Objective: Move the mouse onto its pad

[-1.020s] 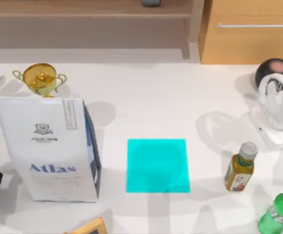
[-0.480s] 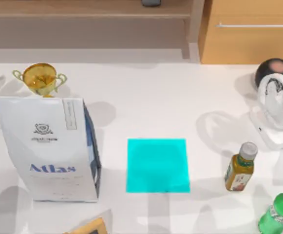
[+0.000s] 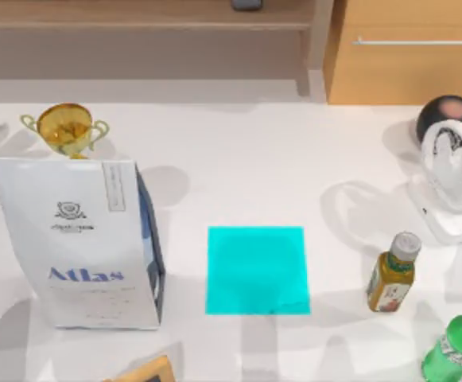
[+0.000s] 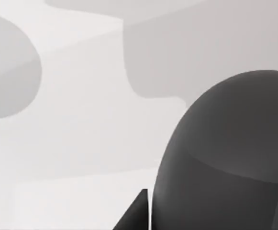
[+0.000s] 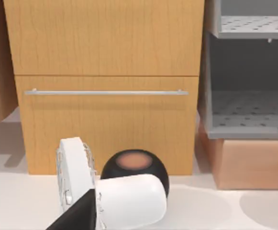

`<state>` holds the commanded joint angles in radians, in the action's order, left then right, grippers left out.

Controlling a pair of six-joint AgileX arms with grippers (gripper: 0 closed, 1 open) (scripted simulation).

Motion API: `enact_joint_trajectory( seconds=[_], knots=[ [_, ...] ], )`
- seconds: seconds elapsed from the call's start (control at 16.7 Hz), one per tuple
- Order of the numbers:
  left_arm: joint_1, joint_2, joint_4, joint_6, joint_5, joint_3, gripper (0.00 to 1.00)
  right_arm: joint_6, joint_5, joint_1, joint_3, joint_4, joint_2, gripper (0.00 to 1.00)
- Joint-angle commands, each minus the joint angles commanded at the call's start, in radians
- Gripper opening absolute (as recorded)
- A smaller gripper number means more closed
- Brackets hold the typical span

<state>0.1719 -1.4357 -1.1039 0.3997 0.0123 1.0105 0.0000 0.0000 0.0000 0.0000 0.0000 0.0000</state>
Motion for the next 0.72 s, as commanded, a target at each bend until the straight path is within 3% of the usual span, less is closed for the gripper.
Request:
enact_joint_trajectory(
  seconds=[0.3, 0.72],
  knots=[
    [-0.034, -0.064, 0.035, 0.233, 0.02, 0.167, 0.0, 0.0, 0.0, 0.0, 0.0, 0.0, 0.0, 1.0],
    [-0.201, -0.26, 0.064, 0.792, 0.073, 0.515, 0.0, 0.0, 0.0, 0.0, 0.0, 0.0, 0.0, 1.0]
  ],
)
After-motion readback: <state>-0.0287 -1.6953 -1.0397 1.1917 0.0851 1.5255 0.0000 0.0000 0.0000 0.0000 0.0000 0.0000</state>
